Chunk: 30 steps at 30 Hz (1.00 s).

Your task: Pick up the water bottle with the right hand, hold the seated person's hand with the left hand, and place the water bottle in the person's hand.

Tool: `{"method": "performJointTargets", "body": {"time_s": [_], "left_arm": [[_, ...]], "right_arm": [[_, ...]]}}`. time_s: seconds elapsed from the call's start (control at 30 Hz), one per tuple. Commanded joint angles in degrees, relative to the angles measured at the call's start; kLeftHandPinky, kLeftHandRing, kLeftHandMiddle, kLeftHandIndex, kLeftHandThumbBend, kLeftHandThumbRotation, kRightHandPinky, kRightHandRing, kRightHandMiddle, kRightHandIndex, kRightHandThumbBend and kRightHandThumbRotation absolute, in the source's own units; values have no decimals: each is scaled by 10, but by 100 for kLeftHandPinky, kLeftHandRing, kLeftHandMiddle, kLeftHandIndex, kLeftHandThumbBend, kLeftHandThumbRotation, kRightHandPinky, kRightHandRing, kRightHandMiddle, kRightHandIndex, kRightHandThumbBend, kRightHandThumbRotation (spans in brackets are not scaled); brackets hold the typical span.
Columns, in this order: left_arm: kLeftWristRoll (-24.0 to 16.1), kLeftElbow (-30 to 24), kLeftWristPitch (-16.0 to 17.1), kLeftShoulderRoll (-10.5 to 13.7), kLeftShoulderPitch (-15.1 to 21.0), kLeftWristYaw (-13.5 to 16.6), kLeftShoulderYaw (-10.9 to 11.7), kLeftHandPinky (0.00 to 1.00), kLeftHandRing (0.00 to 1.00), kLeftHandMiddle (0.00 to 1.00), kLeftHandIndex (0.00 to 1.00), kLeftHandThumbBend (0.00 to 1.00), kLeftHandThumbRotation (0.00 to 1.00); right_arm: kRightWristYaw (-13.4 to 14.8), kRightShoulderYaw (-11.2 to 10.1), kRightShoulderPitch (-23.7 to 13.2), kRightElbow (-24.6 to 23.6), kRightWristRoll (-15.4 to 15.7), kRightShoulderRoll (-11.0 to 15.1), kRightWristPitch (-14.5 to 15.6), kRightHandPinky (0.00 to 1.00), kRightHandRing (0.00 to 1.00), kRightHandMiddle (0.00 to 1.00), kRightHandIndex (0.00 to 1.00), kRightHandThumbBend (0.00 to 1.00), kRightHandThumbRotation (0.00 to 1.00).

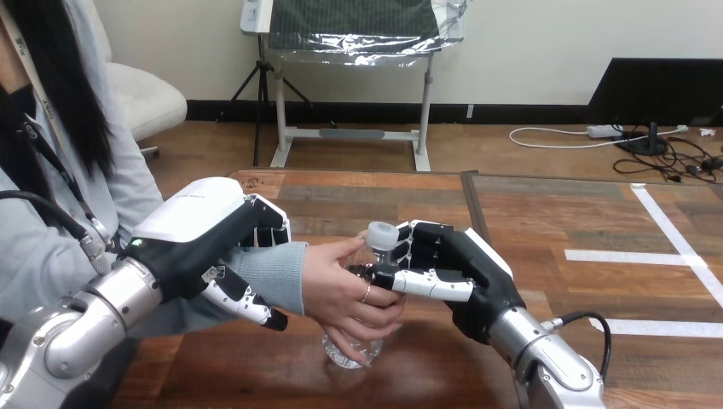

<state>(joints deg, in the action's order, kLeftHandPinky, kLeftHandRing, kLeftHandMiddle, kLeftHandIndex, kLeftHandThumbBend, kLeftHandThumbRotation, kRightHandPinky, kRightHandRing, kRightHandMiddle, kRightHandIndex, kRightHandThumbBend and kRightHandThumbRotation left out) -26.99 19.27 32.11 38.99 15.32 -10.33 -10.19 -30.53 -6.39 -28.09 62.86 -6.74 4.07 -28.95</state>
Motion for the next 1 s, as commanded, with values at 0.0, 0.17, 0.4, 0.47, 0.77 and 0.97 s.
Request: {"method": "performJointTargets", "body": {"time_s": [0.0, 0.17, 0.4, 0.47, 0.77, 0.97], "left_arm": [[15, -21, 22, -18, 32, 24, 17, 24, 29, 36, 36, 92, 0], [11, -22, 19, -18, 33, 25, 15, 23, 29, 36, 36, 93, 0], [9, -17, 21, -19, 34, 28, 14, 24, 29, 36, 36, 93, 0], [8, -13, 23, -20, 36, 30, 13, 24, 29, 36, 36, 93, 0], [6, -8, 28, -22, 36, 36, 12, 23, 28, 35, 36, 93, 0], [6, -8, 28, -21, 36, 37, 12, 22, 28, 35, 35, 93, 0]], "right_arm": [[4, -8, -33, -33, -10, 6, 2, 29, 36, 44, 46, 69, 0], [2, -9, -34, -34, -12, 8, 3, 29, 36, 44, 46, 69, 0], [-3, -12, -36, -36, -17, 9, 3, 29, 36, 44, 46, 68, 0], [-3, -13, -37, -36, -17, 10, 4, 29, 36, 44, 46, 68, 0], [-1, -14, -40, -39, -17, 11, 8, 30, 37, 44, 46, 69, 0], [0, -16, -41, -41, -18, 11, 9, 31, 37, 44, 47, 69, 0]]}}
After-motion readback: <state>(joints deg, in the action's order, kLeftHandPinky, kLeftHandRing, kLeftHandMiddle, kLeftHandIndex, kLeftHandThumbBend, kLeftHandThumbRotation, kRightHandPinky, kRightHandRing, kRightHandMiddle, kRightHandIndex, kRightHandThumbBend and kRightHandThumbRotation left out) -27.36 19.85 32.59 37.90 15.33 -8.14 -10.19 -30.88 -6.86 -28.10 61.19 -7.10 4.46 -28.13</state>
